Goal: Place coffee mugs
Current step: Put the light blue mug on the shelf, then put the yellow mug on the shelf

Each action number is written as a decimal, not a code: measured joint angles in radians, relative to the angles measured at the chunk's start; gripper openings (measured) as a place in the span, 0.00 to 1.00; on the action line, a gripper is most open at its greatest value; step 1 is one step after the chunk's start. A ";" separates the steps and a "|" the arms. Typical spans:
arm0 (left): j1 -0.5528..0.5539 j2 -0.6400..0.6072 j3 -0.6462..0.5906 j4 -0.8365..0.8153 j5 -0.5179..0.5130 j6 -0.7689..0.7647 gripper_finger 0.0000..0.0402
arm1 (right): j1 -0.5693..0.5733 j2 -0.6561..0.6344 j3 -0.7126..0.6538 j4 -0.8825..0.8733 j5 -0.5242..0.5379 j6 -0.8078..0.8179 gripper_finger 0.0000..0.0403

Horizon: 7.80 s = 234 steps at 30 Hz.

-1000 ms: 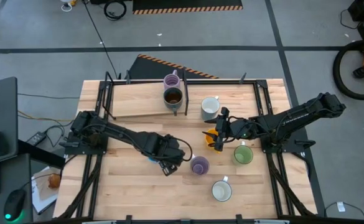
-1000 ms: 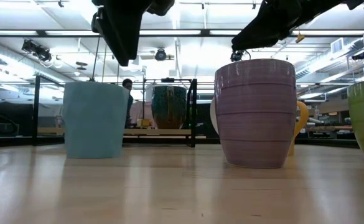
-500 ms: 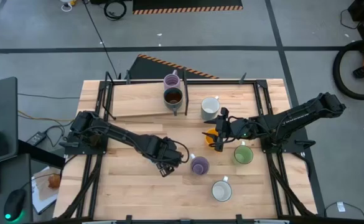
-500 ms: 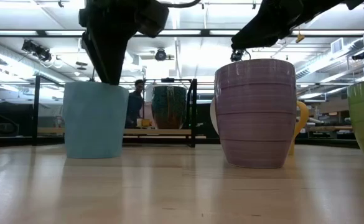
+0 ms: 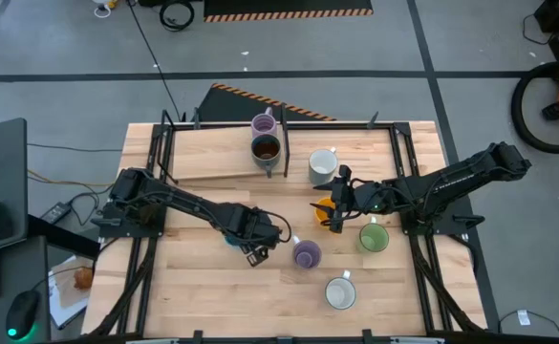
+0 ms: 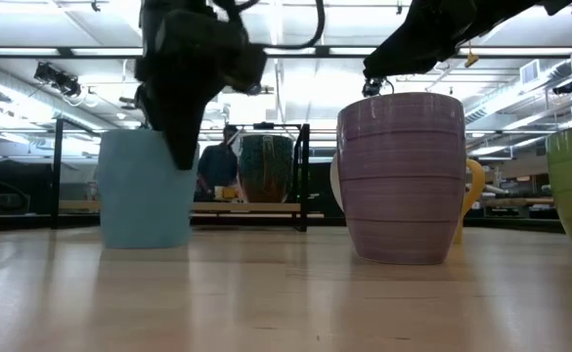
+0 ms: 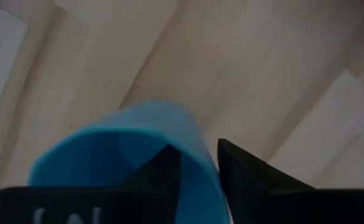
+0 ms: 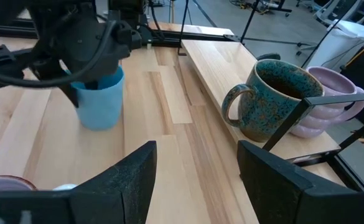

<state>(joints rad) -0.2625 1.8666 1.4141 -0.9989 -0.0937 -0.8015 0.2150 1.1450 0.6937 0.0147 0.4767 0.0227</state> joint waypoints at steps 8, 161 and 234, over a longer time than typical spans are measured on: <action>-0.004 -0.001 0.002 -0.032 0.006 0.091 0.06 | 0.000 0.000 0.000 0.000 0.000 0.000 0.57; 0.971 -0.097 0.018 0.111 0.035 1.714 0.12 | 0.059 0.000 0.000 0.037 0.053 0.106 0.57; 0.601 -0.364 0.022 0.160 0.068 1.174 0.29 | 0.039 -0.031 0.063 -0.180 0.054 0.065 0.57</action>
<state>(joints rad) 0.3382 1.5029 1.4361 -0.8387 -0.0261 0.3723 0.2542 1.1141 0.7563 -0.1652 0.5304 0.0881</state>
